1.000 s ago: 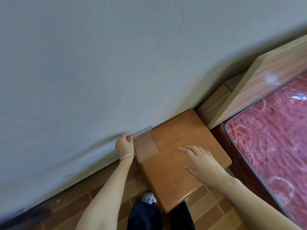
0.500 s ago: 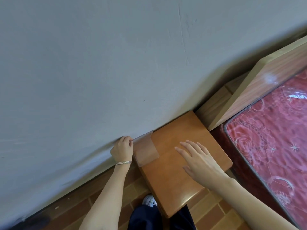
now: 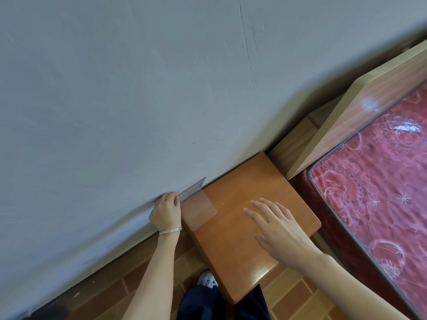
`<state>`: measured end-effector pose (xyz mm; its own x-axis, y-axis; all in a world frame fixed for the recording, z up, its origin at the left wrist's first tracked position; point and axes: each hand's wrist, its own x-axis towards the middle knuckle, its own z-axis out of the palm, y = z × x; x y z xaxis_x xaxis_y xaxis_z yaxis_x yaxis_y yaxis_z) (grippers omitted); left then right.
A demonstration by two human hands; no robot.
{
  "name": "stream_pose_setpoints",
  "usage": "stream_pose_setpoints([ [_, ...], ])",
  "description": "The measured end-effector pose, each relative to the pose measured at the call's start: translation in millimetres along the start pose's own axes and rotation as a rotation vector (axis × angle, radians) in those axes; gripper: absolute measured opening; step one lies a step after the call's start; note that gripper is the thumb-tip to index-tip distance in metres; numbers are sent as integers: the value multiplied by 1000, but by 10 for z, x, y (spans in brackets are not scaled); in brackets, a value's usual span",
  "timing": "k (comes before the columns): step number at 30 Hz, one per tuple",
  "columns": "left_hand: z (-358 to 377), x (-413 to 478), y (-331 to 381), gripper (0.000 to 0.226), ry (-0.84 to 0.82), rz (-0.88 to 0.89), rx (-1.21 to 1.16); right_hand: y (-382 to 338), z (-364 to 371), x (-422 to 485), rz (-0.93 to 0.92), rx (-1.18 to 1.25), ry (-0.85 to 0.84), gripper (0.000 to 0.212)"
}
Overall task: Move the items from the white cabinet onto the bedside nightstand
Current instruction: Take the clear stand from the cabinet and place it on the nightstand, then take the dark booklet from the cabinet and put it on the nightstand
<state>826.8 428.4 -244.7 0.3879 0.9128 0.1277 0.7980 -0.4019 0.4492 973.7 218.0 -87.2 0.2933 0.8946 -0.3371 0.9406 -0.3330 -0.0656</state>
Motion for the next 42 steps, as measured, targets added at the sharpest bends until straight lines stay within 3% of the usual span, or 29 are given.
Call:
stream_pose_setpoints([
  [9, 3, -3, -15, 22, -13, -15, -37, -66, 55, -64, 25, 15, 8, 72],
  [16, 23, -81, 1, 27, 0, -82, -170, -73, 36, -136, 0, 89, -18, 61],
  [22, -76, -288, 75, 18, -38, -150, -264, -58, -1, -215, 21, 103, -52, 59],
  [25, -93, -286, 110, 15, -214, -63, -193, -33, -16, -269, 26, 117, -39, 59],
  [29, -91, -75, 132, 52, -494, -39, -83, 14, -44, -378, 54, 108, 13, 60],
  [32, -74, 13, 209, 62, -649, -33, -6, 88, -66, -470, 89, 95, 15, 60],
  [37, -135, -81, 458, 62, -773, 110, 110, 169, -51, -701, 173, 63, 21, 62],
  [42, -358, -308, 920, 41, -773, 512, 210, 190, -86, -1120, 282, 51, 71, 66],
])
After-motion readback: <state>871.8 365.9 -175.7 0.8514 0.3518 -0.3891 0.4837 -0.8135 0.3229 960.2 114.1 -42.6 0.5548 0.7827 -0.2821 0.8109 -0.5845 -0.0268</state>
